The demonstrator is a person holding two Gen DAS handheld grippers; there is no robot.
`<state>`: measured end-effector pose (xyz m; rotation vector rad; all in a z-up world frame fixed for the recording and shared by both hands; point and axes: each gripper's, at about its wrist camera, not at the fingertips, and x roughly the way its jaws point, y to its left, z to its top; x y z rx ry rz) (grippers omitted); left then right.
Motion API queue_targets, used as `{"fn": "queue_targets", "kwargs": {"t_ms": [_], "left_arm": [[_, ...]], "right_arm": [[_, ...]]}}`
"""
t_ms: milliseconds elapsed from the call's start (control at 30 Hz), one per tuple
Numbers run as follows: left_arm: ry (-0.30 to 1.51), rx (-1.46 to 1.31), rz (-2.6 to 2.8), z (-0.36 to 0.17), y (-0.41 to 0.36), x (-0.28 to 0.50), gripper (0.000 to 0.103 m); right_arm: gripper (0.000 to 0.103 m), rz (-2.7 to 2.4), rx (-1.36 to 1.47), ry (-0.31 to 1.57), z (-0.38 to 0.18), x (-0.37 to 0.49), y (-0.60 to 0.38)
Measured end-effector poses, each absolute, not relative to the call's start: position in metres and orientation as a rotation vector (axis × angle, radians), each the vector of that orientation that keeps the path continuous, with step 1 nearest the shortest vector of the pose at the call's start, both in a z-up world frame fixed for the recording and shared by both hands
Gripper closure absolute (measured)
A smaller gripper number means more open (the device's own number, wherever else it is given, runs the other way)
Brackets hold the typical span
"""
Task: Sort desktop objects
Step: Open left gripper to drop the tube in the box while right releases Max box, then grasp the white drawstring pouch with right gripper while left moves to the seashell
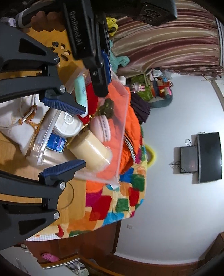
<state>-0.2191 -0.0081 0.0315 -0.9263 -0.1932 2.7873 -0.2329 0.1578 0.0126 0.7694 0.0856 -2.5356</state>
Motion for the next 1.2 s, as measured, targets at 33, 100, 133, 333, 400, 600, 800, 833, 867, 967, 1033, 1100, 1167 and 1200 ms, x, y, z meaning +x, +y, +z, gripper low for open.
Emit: {"fn": "queue_targets", "kwargs": {"t_ms": [33,100,133,333,400,600,800,833,867,967,1033,1100,1167,1200], "left_arm": [[-0.187,-0.909,2.79,0.036,-0.009,-0.216,0.053],[-0.167,-0.87,2.797,0.045,-0.011,-0.205,0.053],[-0.162,-0.857,2.798,0.048,-0.011,-0.202,0.053],[-0.155,-0.817,2.805,0.057,-0.028,-0.176,0.045],[-0.139,-0.821,2.828,0.055,-0.036,-0.169,0.045],[-0.157,-0.92,2.871,0.027,-0.065,-0.152,0.045],[-0.19,-1.039,2.857,-0.007,-0.08,-0.146,0.045],[-0.184,-1.057,2.85,-0.013,-0.079,-0.146,0.045],[-0.173,-1.079,2.841,-0.02,-0.077,-0.147,0.045],[-0.106,-1.111,2.84,-0.036,-0.069,-0.146,0.045],[-0.038,-1.106,2.853,-0.042,-0.064,-0.145,0.045],[-0.032,-1.09,2.857,-0.044,-0.065,-0.145,0.045],[-0.058,-1.09,2.834,-0.046,-0.066,-0.146,0.05],[-0.054,-1.097,2.827,-0.047,-0.066,-0.146,0.053]], "right_arm": [[0.047,-2.544,0.762,0.079,0.016,-0.23,0.162],[0.041,-2.567,0.746,0.071,0.022,-0.222,0.17],[0.039,-2.579,0.739,0.069,0.024,-0.218,0.174],[0.029,-2.618,0.758,0.046,0.025,-0.192,0.19],[0.022,-2.615,0.782,0.012,0.021,-0.184,0.194],[0.022,-2.549,0.884,-0.041,-0.005,-0.168,0.183],[0.022,-2.476,0.973,-0.023,-0.031,-0.159,0.154],[0.022,-2.477,0.983,-0.006,-0.034,-0.159,0.149],[0.022,-2.476,0.996,0.017,-0.038,-0.158,0.144],[0.022,-2.479,1.041,0.044,-0.049,-0.16,0.133],[0.021,-2.486,1.082,0.036,-0.055,-0.163,0.13],[0.02,-2.492,1.112,0.019,-0.059,-0.165,0.129],[0.02,-2.504,1.114,0.019,-0.06,-0.167,0.127],[0.02,-2.509,1.115,0.026,-0.06,-0.167,0.125]]}}
